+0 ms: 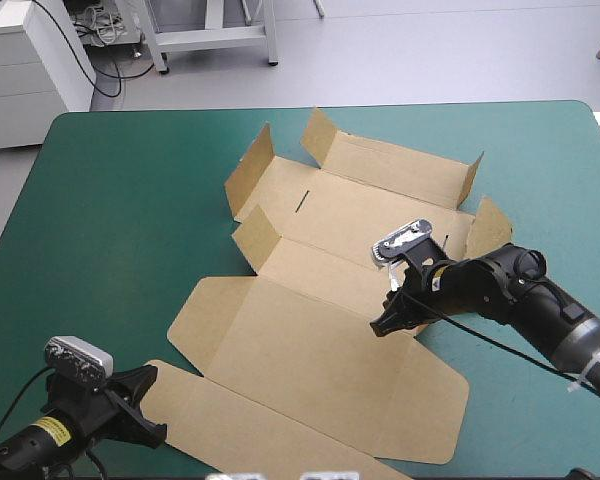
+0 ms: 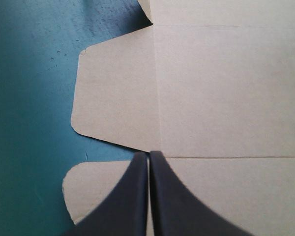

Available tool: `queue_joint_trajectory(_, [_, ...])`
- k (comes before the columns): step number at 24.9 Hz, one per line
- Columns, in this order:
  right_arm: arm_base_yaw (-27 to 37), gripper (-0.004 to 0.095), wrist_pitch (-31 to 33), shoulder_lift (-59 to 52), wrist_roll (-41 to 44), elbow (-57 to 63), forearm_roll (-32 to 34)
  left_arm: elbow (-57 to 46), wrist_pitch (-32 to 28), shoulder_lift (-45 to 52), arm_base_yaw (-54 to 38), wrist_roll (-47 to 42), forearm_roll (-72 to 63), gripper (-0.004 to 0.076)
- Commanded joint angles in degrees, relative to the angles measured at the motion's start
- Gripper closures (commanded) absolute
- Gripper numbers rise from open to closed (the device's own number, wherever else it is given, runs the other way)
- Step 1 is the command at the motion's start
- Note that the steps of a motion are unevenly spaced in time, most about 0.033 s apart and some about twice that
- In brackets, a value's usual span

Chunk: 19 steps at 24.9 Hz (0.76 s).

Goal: Fold the box

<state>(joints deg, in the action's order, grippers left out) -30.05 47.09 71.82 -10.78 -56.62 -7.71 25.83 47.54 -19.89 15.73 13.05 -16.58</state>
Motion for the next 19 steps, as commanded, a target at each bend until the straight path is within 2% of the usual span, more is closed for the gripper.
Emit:
queue_joint_trajectory(1, [-0.1,0.0397,-2.4,-1.2,-0.3,-1.7,0.0,1.4,-3.6,-0.8,0.2,-0.2,-1.5,0.0732])
queue_joint_trajectory(2, [-0.1,0.032,-2.4,-1.2,-0.3,-1.7,0.0,1.4,-3.6,-0.8,0.2,-0.2,-1.5,0.0732])
queue_joint_trajectory(4, [-0.1,0.0287,-2.4,-1.2,-0.3,-1.7,0.0,1.4,-3.6,-0.8,0.2,-0.2,-1.5,0.0732])
queue_joint_trajectory(15, [-0.1,0.0376,-2.3,-1.2,0.0,-1.7,-0.2,1.4,-3.6,-0.8,0.2,-0.2,-1.5,0.0732])
queue_joint_trajectory(19, [-0.1,0.0384,0.3,-1.2,0.5,-3.8,0.1,1.4,-3.6,-0.8,0.2,-0.2,-1.5,0.0732])
